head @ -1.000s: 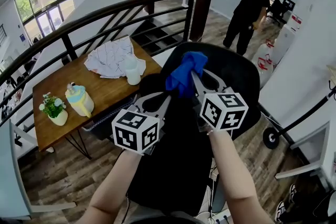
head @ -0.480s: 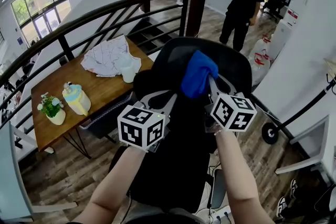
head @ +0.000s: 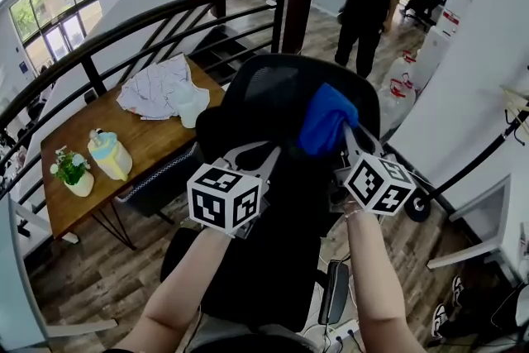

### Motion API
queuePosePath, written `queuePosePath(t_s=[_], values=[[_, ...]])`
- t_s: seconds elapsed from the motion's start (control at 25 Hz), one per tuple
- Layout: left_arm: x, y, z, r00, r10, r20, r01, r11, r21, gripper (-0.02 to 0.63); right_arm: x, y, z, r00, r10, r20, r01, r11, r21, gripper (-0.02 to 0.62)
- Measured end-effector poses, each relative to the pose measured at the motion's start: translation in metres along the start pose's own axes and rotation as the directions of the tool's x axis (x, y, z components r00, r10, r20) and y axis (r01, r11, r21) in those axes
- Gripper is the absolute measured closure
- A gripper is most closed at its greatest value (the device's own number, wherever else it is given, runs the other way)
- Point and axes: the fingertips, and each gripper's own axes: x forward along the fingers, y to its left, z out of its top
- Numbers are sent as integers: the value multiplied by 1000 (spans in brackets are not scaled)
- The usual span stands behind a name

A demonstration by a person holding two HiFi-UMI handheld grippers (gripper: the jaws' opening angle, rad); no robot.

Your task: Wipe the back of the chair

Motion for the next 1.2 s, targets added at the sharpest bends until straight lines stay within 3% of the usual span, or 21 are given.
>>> queuePosePath(t_s=[0.84,1.2], values=[[22,-39,-12,998,-55,-18,55,998,-9,568,-76,-50,9,996,-70,54,67,996,56,551],[14,-48,-25,997,-69,-22,68,996,-59,568,-99,-35,-12,999,-37,20,35,995,95,551]])
